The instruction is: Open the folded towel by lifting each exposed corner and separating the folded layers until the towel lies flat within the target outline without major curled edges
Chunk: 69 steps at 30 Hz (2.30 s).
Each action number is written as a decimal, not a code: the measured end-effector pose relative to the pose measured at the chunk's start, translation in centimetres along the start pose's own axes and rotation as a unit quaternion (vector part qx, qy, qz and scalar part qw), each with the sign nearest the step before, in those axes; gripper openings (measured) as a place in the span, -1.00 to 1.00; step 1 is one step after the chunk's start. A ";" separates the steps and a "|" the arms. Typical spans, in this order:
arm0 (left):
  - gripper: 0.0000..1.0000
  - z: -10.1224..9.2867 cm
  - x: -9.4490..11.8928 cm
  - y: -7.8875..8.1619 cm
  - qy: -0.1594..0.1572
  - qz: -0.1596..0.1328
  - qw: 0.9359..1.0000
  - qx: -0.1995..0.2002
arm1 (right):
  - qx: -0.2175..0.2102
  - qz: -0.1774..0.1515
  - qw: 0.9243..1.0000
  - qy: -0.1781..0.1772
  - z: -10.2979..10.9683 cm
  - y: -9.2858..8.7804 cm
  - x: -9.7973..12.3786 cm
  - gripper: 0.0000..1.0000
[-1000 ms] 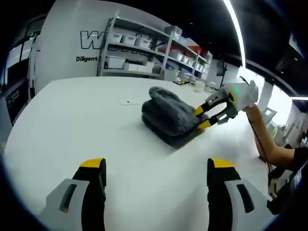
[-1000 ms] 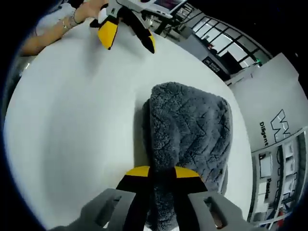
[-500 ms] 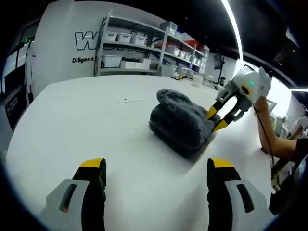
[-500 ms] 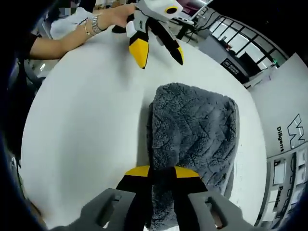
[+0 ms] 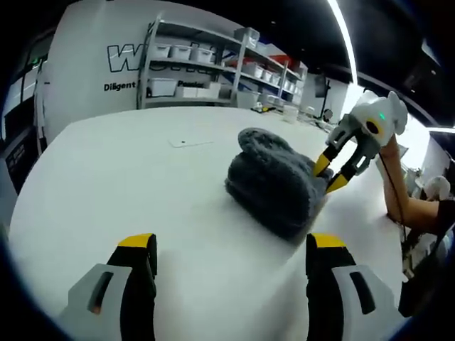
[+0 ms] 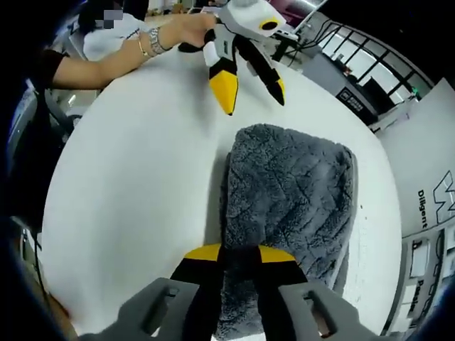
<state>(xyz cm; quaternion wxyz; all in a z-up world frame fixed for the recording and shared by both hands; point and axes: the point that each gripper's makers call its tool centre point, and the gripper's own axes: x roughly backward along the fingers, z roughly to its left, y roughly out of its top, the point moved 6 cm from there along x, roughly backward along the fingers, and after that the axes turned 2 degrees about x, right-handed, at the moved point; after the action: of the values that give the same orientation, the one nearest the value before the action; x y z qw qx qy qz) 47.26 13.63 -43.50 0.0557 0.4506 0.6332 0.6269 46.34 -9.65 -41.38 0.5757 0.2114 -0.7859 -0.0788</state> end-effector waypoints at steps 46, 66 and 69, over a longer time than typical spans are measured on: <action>0.68 -1.8 1.4 2.0 -0.046 -0.058 0.997 -0.017 | -0.244 -0.208 0.931 -0.175 1.7 -13.2 11.1 0.98; 0.99 -1.9 0.5 1.7 -0.036 -0.049 0.998 -0.026 | -0.284 -0.241 0.914 -0.162 3.6 -14.1 8.1 0.98; 0.99 -2.0 0.7 1.8 -0.035 -0.052 0.998 -0.029 | -0.285 -0.240 0.914 -0.163 3.5 -14.2 8.1 0.98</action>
<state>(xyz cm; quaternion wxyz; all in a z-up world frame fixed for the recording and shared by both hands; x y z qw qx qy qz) 46.46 12.29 -41.25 0.1231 0.4369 0.6353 0.6248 44.45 -26.20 -40.68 0.4395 0.2047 -0.7385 -0.4686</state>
